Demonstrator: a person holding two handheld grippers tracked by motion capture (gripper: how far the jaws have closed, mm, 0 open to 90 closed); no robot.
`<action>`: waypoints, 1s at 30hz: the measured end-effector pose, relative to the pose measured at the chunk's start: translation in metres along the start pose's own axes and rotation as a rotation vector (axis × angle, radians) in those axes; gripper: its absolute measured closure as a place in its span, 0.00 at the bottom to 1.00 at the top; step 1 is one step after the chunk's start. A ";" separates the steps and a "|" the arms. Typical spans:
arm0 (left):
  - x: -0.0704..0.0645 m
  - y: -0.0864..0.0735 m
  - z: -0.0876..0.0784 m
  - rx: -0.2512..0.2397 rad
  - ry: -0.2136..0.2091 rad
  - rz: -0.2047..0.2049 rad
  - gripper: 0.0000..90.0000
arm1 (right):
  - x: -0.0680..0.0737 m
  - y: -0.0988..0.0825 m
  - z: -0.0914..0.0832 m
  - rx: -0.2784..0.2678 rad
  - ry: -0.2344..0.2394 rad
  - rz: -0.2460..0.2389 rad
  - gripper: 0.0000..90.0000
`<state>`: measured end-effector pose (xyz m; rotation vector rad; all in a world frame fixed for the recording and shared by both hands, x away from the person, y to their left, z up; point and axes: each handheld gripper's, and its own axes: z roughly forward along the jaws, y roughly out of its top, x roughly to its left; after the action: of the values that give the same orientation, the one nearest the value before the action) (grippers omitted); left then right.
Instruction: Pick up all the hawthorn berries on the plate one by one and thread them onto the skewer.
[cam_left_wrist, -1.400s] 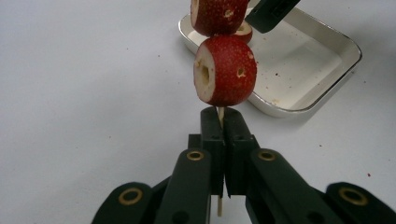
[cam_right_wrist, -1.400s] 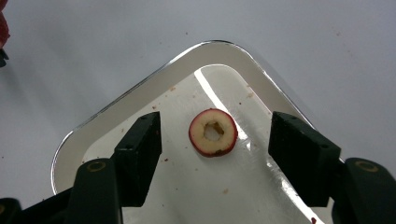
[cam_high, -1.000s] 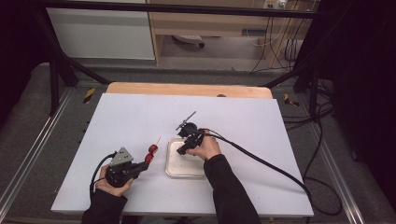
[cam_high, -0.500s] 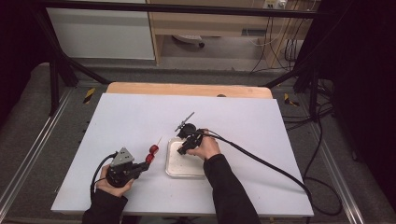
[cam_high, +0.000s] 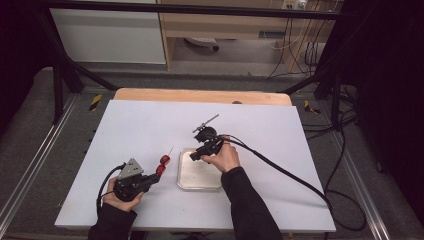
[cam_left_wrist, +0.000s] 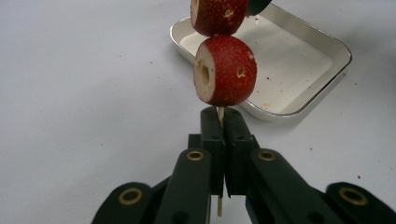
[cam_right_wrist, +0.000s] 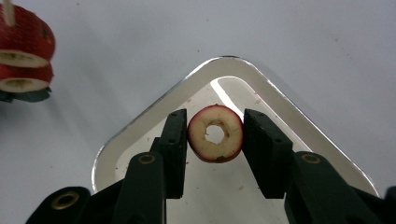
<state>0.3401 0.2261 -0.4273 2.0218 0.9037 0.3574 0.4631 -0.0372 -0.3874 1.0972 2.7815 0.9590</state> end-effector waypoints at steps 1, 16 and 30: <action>0.000 0.000 0.000 -0.002 -0.001 0.000 0.98 | 0.000 -0.001 -0.003 -0.017 0.005 0.010 0.68; -0.008 0.002 -0.001 -0.011 -0.007 0.015 0.98 | 0.000 -0.043 -0.031 -0.364 0.127 0.225 0.68; -0.018 0.004 0.000 -0.017 -0.016 0.029 0.98 | 0.006 -0.076 -0.031 -0.624 0.224 0.342 0.69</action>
<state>0.3295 0.2115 -0.4222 2.0213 0.8592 0.3629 0.4048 -0.0940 -0.4022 1.4189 2.1718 1.9126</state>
